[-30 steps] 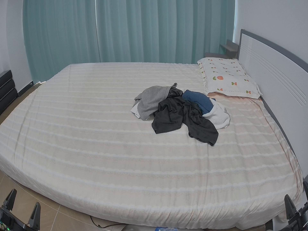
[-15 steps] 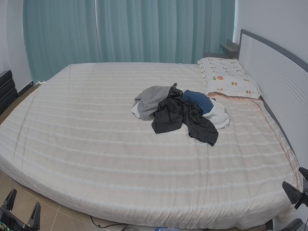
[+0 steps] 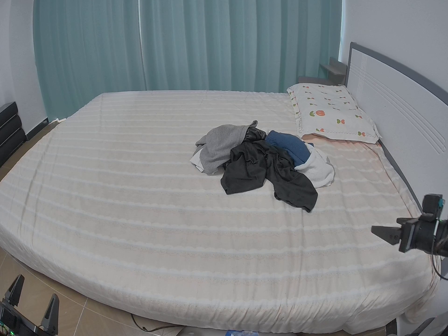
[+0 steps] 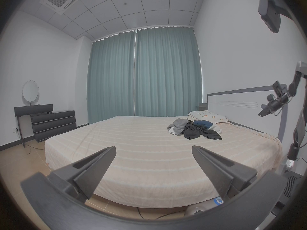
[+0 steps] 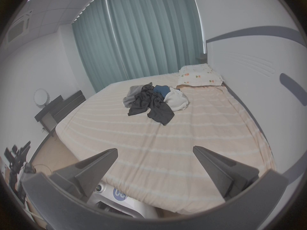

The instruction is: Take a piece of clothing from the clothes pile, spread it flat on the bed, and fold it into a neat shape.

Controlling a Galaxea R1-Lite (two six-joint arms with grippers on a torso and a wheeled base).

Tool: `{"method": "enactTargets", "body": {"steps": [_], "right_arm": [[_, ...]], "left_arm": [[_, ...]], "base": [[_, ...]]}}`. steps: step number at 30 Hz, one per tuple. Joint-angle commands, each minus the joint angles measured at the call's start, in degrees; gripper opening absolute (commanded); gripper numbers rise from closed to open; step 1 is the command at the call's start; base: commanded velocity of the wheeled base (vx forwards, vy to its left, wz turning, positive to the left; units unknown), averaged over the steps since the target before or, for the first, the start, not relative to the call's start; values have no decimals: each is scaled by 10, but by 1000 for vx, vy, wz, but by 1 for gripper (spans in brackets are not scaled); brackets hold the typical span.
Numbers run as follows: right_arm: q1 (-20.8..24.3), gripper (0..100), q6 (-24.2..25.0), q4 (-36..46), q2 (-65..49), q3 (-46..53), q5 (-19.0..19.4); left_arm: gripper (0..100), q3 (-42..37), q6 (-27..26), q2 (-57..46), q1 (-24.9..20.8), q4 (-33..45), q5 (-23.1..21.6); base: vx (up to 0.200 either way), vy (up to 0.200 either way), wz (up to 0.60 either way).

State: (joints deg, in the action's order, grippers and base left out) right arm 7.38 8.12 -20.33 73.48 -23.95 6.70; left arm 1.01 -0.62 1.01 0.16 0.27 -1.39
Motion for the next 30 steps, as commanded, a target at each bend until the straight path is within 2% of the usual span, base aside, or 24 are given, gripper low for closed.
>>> {"method": "enactTargets", "body": {"steps": [1,4,10,16,18,30], "right_arm": [[47,100,105,-165,533,-267,-78],[47,100,117,-165,591,-324,-93],[46,100,151,-154,656,-413,-94],[58,100,169,-99,697,-501,-93],[59,100,183,-68,736,-568,-95],[55,100,199,8,804,-708,-114]], "left_arm": [[100,-8,0,-10,0,0,0],[100,-8,0,-10,0,0,0],[100,-8,0,-10,0,0,0],[100,-8,0,-10,0,0,0],[100,-8,0,-10,0,0,0],[100,-8,0,-10,0,0,0]], "base": [[0,0,0],[0,0,0],[0,0,0],[0,0,0],[0,0,0],[0,0,0]]}}
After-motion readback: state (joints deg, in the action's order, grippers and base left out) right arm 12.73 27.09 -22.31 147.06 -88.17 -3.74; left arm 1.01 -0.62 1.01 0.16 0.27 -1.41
